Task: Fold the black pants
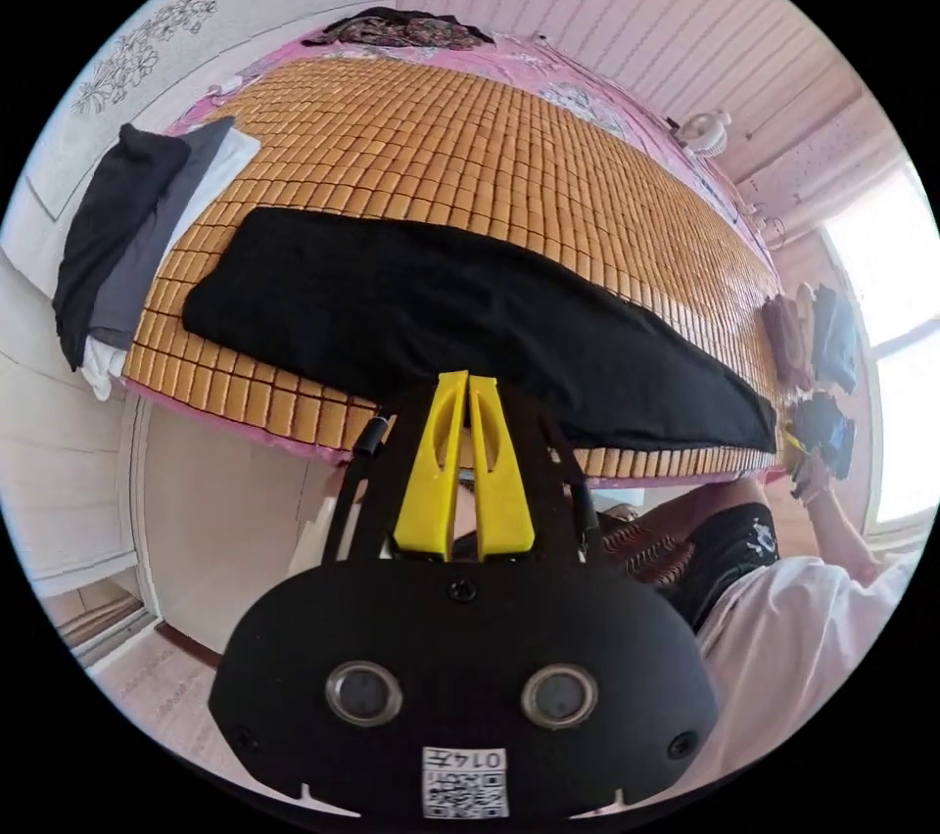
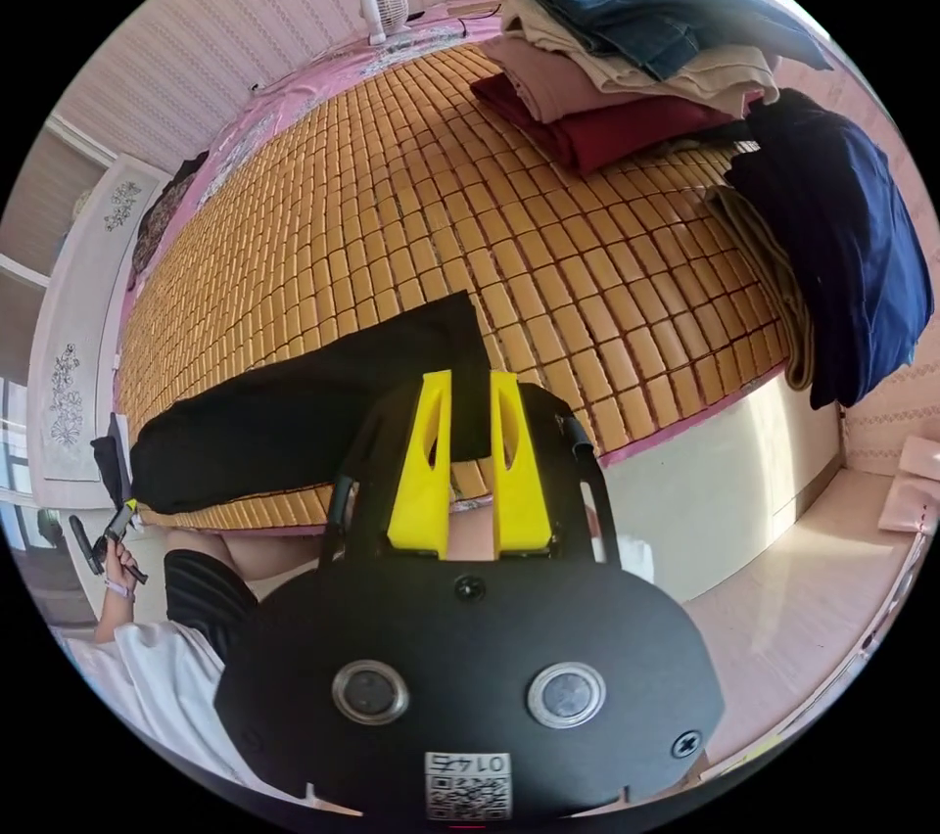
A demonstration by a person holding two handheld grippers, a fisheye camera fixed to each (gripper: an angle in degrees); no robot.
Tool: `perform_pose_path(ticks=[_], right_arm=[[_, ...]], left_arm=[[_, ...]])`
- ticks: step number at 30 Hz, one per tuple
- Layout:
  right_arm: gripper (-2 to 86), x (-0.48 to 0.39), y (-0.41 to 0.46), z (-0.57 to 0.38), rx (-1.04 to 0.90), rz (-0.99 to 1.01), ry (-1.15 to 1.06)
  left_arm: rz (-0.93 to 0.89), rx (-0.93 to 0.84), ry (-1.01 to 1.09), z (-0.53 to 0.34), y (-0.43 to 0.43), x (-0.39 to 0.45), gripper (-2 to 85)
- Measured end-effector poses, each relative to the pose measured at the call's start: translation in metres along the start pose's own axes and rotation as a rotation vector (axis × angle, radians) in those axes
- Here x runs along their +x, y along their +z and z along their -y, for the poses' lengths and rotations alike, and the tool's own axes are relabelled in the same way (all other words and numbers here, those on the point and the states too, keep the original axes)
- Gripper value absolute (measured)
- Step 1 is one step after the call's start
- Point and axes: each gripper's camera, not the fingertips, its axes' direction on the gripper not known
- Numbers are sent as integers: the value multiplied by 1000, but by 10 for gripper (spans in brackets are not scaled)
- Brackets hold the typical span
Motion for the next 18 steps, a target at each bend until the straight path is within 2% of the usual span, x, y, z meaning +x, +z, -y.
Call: perform_pose_path(ticks=[4,7,10,14,18], right_arm=[[82,-11,25,26,4,-40,-38],[34,-7,50,38,-70,-102,-83],[11,2,36,40,-8,-30,-88],[21,15,37,44,28,-45,-108],[57,47,35,27,92,-12,-17]], left_arm=[[-47,-48,155,-10,30,64,-7],[-99,-102,194,-13,64,104,-2],[-139,-140,251,-14,87,140,1],[-124,-198,313,-17,107,169,1],[-103,-222,343,-23,118,171,-1]])
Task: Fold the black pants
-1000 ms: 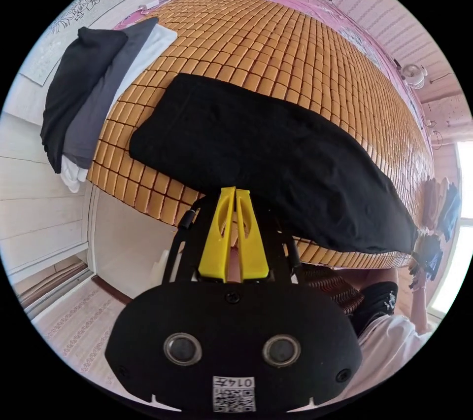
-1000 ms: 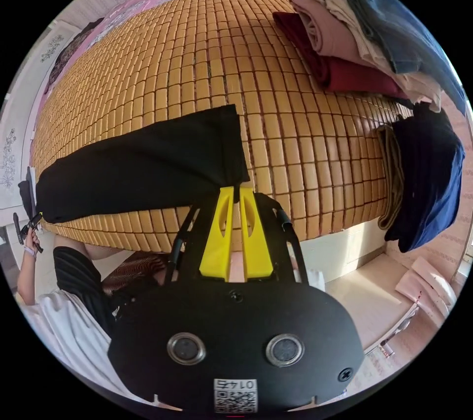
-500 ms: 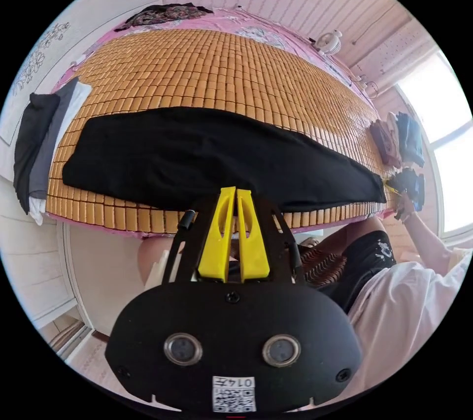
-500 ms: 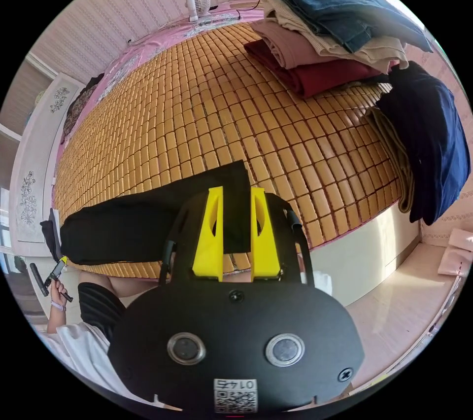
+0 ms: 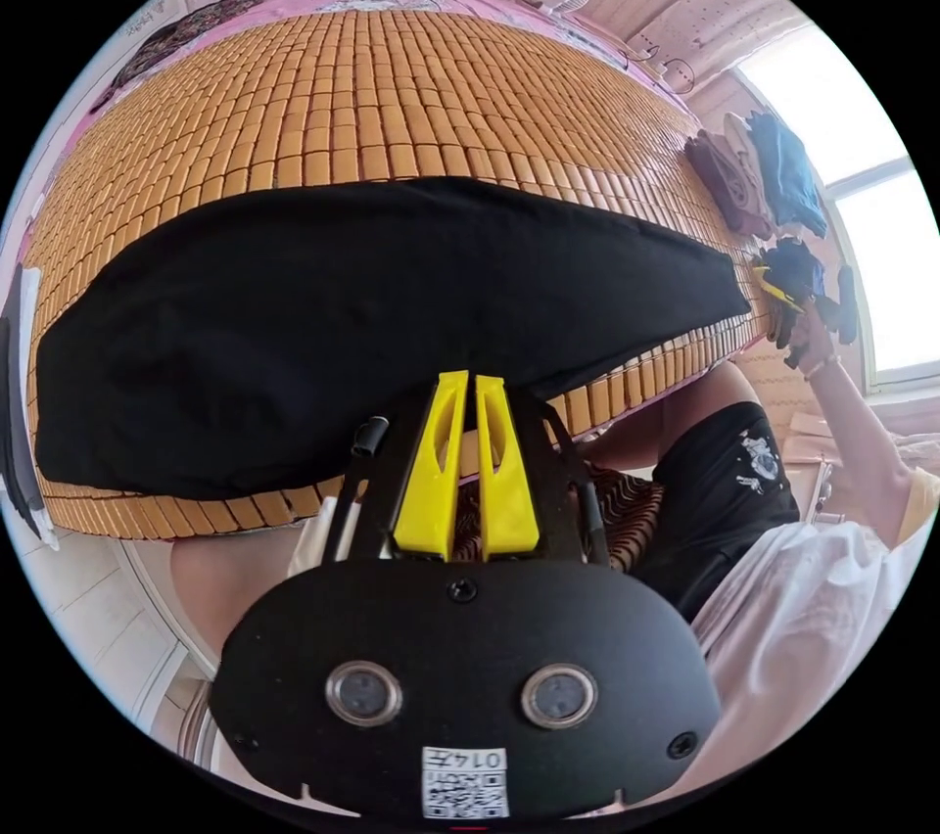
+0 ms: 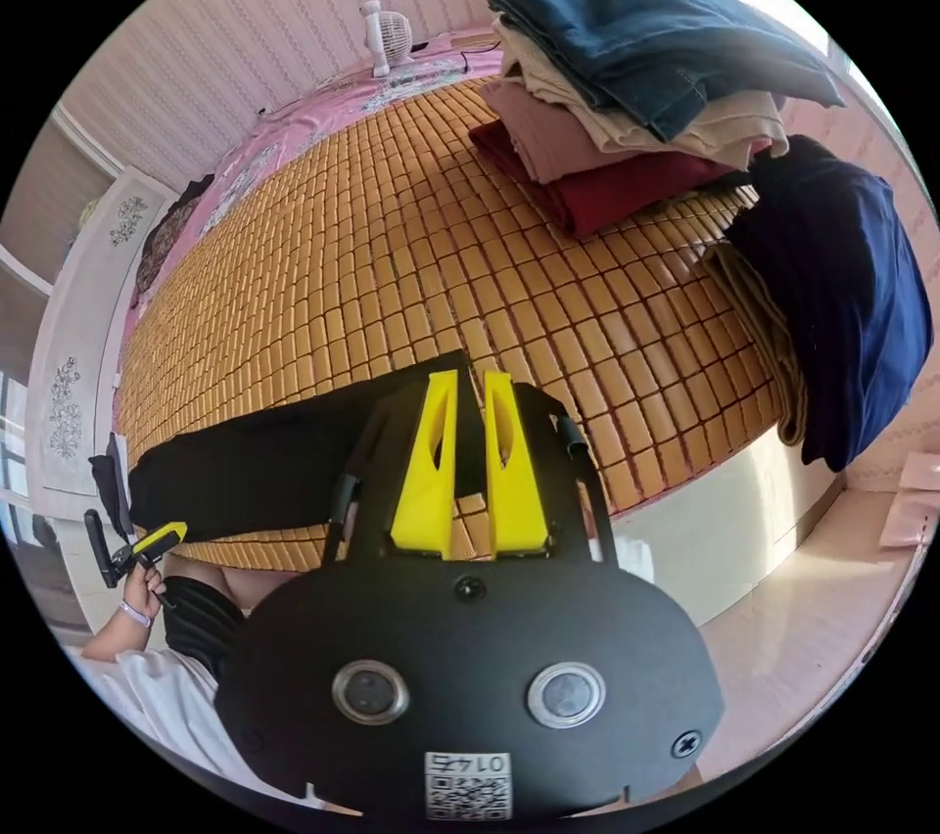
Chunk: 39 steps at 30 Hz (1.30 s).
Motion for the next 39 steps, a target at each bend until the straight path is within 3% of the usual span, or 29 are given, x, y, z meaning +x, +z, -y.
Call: perform_pose_path(ticks=[6,14,21,27,31,36,39], right_arm=[[97,40,34,-50,-93,117,81],[23,37,88,-56,-173,42,-53],[11,54,74,-66,-7,50,-73],[22,86,134,-97,-101,-159,52],[12,54,159,-118,-24,-210,-28],[16,-44,210,-123,-22,-52,-327],[29,-130,250,-125,-76,137,-552]], left_arm=[[-18,-1,-14,-8,-2,-6,-3],[28,-22,34,-16,-12,-3,-9],[-30,-5,121,-38,-26,7,-10],[-23,6,145,-57,-45,8,-9],[-78,21,137,-72,-68,-6,-8],[-164,185,113,-103,-134,-57,30],[-127,274,104,-129,-178,-106,69]])
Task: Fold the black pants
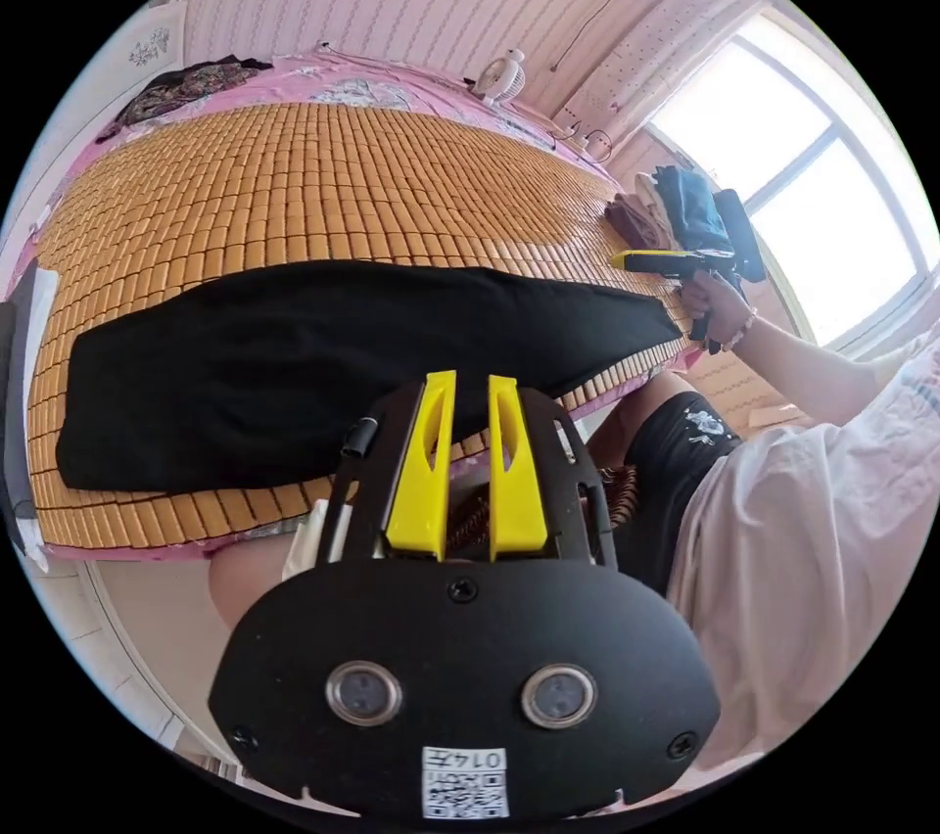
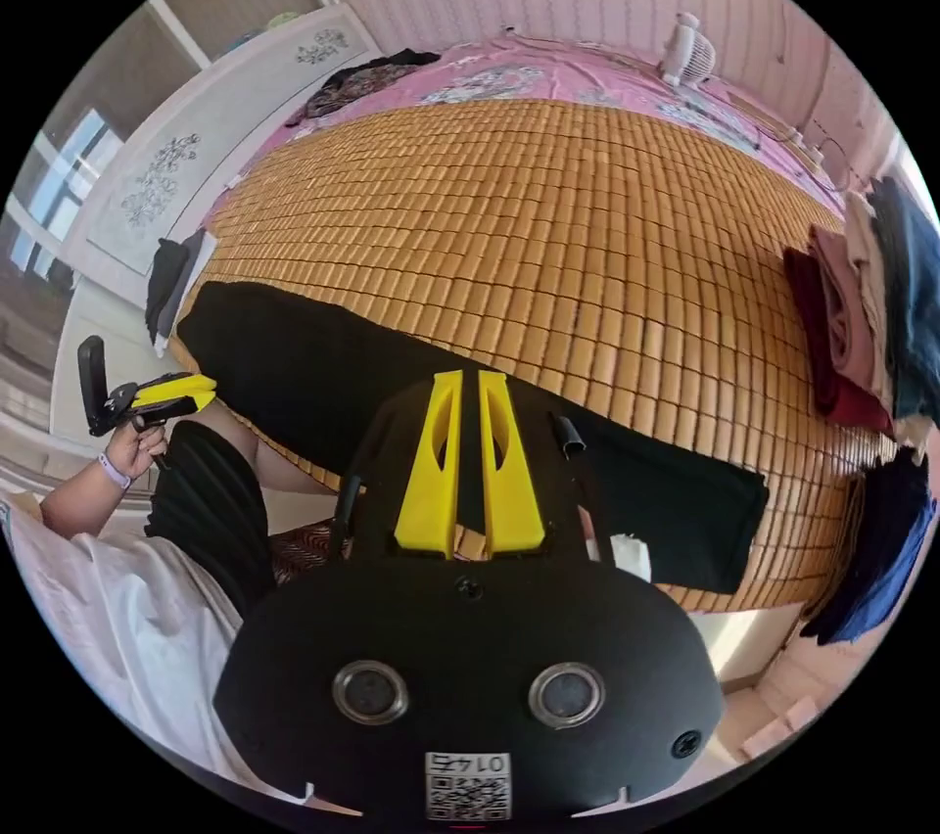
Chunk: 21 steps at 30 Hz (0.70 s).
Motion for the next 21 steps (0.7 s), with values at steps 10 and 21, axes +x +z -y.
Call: perform_pose_path(ticks=[10,21], right_arm=[[86,-310,186,114,-219,295,-789],[116,-475,393,139,-453,222,-889]], left_arm=[[257,221,-226,-90,-161,-153,148],[230,346,-185,-101,-217,-241,201]])
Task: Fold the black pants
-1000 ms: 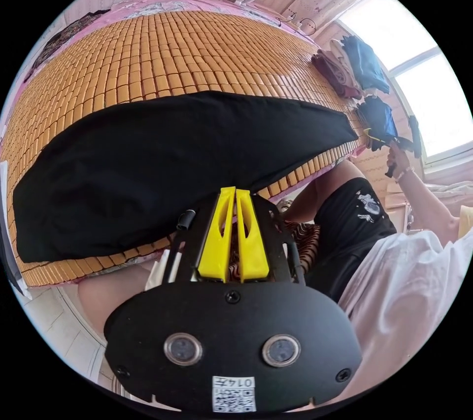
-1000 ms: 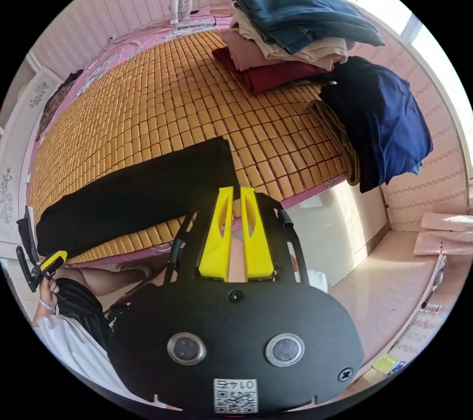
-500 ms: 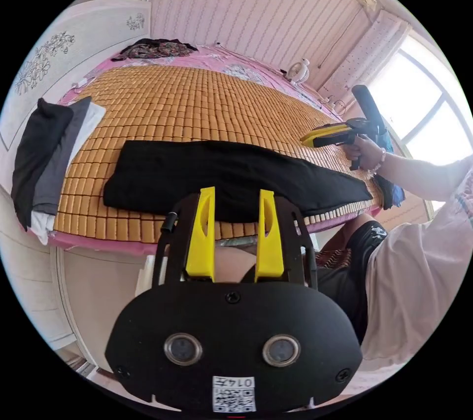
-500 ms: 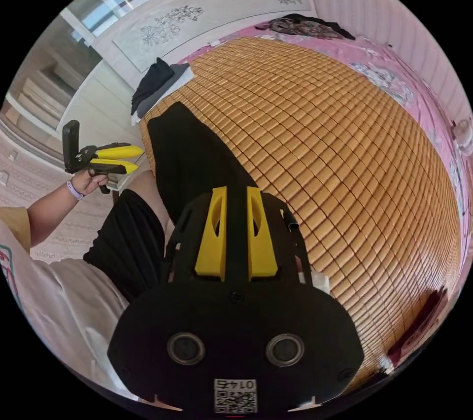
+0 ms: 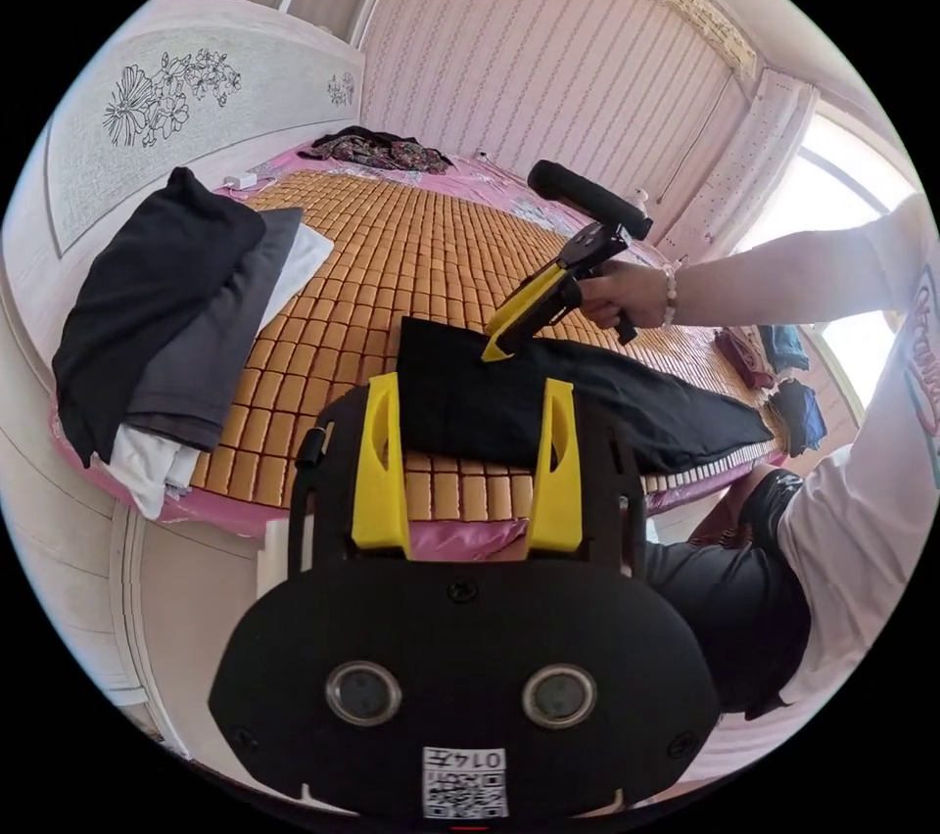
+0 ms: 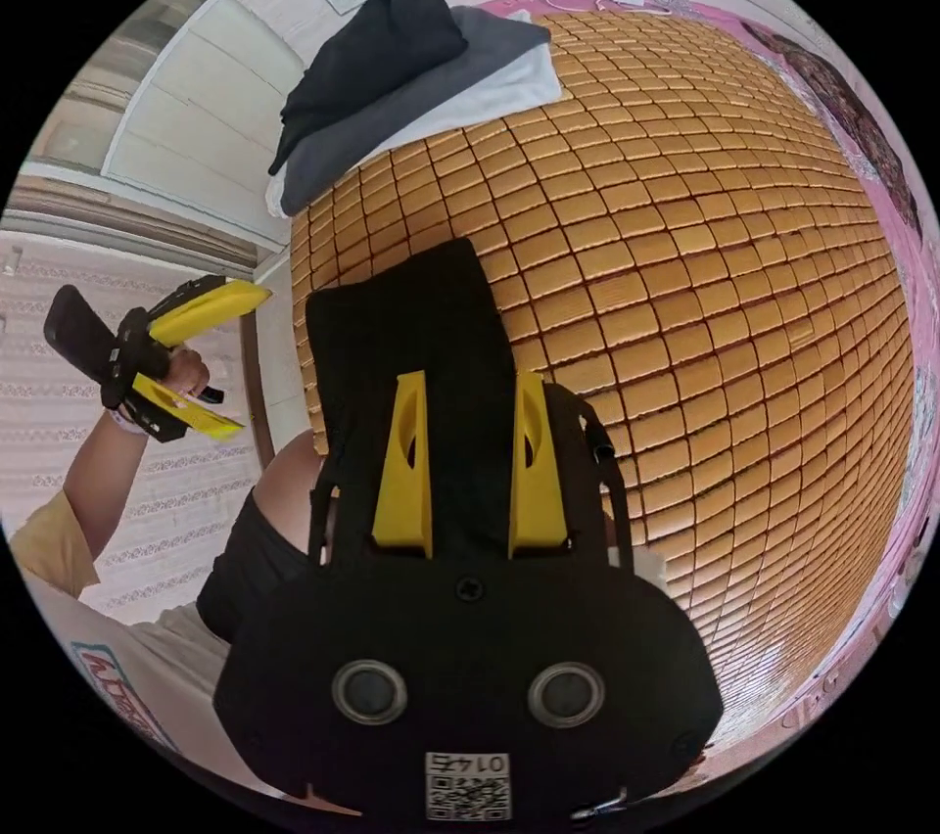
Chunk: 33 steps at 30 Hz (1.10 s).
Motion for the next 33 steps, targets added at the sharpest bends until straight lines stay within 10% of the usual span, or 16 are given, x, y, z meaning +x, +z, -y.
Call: perform_pose_path(ticks=[16,33], right_arm=[[4,-40,31,-16,-53,423,-670],[10,-8,218,73,-234,72,-191]], left_arm=[[-157,-58,284,58,-6,-16,53],[-37,-520,-230,78,55,-72,14]])
